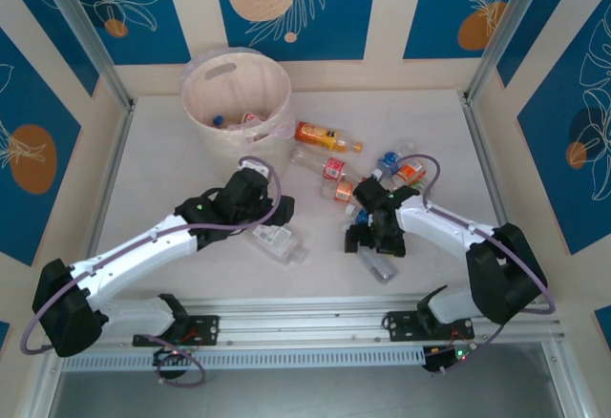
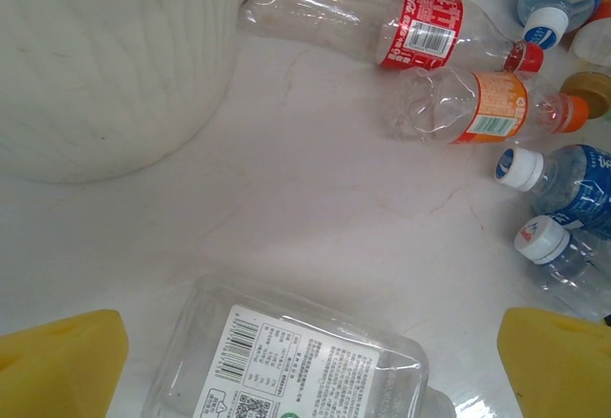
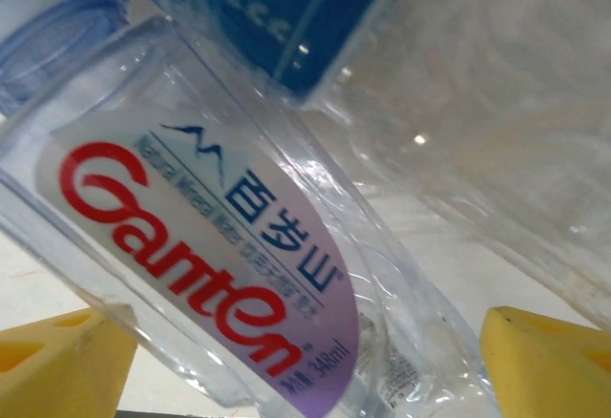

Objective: Put the plastic bottles in the bin

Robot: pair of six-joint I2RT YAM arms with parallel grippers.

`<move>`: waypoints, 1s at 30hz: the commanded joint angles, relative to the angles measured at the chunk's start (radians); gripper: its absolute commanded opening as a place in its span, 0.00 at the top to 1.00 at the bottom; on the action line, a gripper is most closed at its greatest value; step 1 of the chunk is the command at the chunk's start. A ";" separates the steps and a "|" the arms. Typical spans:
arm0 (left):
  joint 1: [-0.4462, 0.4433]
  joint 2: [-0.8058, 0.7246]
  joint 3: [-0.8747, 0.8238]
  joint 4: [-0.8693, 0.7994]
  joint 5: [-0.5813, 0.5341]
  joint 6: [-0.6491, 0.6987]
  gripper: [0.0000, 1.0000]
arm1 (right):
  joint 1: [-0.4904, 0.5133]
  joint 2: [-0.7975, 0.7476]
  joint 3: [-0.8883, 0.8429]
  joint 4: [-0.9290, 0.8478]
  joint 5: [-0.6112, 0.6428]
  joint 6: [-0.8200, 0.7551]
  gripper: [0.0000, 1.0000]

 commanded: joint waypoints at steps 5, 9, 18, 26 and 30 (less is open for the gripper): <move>-0.011 -0.021 0.030 -0.035 -0.060 -0.009 0.00 | 0.044 0.082 0.051 0.002 0.021 -0.015 0.13; -0.011 -0.031 0.032 -0.046 -0.080 -0.018 0.01 | 0.069 0.118 0.070 0.005 0.033 -0.012 0.18; -0.012 -0.034 0.033 -0.059 -0.098 -0.030 0.00 | 0.080 0.114 0.105 -0.024 0.078 -0.010 0.42; -0.011 -0.036 0.043 -0.057 -0.091 -0.034 0.01 | 0.088 0.009 0.134 -0.061 0.070 -0.002 0.48; -0.012 -0.039 0.045 -0.047 -0.072 -0.037 0.01 | 0.100 -0.053 0.161 -0.063 0.048 0.002 0.49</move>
